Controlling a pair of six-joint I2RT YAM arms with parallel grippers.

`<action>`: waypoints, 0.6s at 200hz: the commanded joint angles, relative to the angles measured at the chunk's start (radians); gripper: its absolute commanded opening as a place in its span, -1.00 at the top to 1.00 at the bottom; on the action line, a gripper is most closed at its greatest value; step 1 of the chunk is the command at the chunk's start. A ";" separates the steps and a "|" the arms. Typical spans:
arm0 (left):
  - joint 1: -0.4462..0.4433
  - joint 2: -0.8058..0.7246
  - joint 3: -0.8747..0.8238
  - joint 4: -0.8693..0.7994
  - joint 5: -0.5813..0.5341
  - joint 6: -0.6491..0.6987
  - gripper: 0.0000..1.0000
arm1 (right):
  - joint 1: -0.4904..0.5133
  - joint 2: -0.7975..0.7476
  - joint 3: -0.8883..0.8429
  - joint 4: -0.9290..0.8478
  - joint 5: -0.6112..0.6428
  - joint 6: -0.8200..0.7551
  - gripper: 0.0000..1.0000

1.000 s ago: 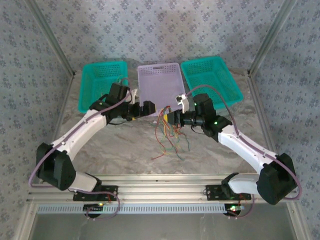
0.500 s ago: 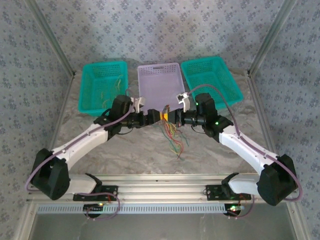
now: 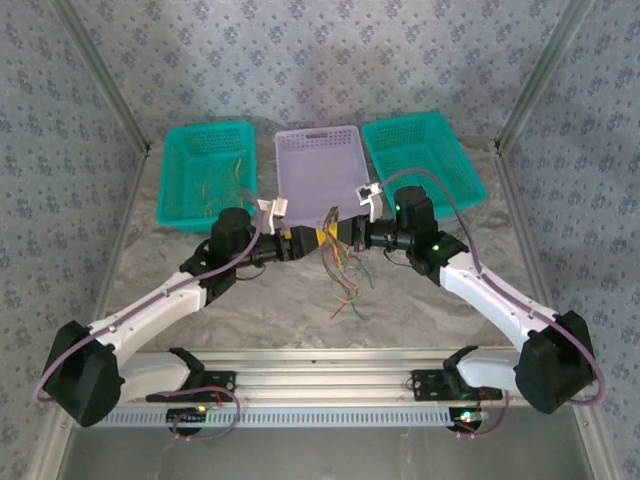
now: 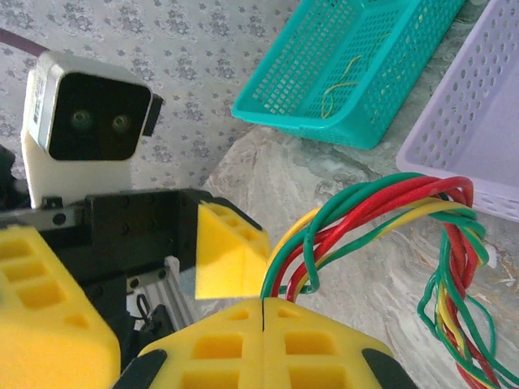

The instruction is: Untangle the cables

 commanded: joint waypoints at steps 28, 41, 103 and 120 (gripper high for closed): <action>-0.055 0.018 -0.030 0.107 0.019 0.043 -0.41 | -0.009 -0.031 -0.006 0.076 -0.064 0.061 1.00; -0.063 0.026 -0.024 0.090 0.016 0.062 -0.36 | -0.011 -0.032 -0.005 0.081 -0.070 0.071 1.00; -0.078 0.026 -0.022 0.055 -0.018 0.107 0.14 | -0.011 -0.035 -0.013 0.108 -0.100 0.109 1.00; -0.078 0.026 -0.025 0.058 -0.022 0.108 0.31 | -0.011 -0.035 -0.015 0.105 -0.103 0.111 1.00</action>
